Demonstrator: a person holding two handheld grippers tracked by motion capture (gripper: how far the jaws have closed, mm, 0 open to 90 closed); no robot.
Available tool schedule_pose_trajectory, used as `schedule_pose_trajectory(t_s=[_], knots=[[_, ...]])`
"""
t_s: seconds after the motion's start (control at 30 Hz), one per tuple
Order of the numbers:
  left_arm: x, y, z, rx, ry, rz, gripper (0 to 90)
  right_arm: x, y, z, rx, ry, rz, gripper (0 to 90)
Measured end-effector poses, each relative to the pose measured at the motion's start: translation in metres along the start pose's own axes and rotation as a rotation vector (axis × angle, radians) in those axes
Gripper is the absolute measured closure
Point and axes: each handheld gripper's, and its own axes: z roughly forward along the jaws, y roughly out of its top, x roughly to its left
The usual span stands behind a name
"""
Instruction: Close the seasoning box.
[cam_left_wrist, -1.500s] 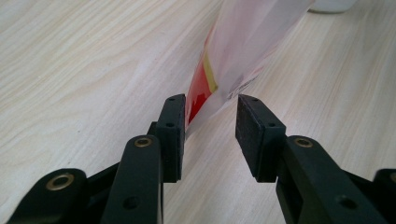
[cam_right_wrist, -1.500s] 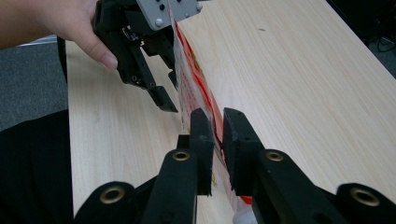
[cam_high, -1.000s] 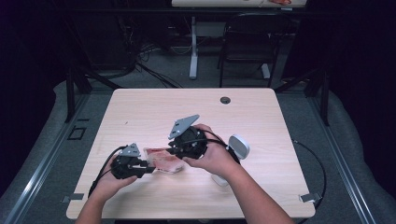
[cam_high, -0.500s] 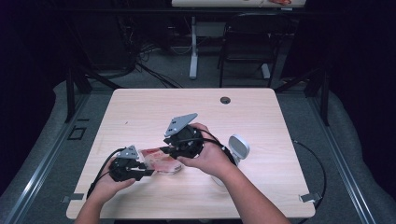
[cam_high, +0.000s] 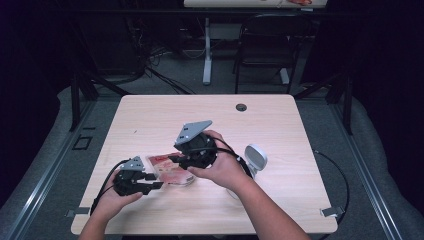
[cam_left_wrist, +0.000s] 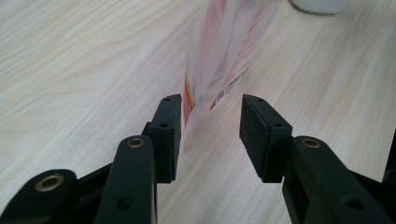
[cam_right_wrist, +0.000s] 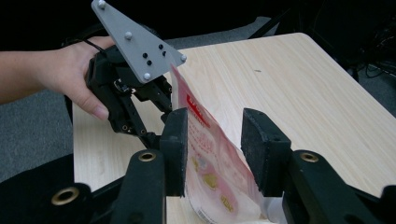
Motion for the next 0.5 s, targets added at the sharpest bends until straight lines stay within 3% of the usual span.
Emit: schedule_pose_trajectory(t_s=[0.13,0.5], knots=[[0.000,-0.001,-0.002,-0.017,0.004,-0.005,57.8,-0.001,0.001,-0.003,-0.017,0.009,0.018,60.9],[0.003,-0.002,-0.006,-0.002,0.014,-0.023,57.2,0.000,0.000,-0.015,-0.031,0.001,0.035,59.9]])
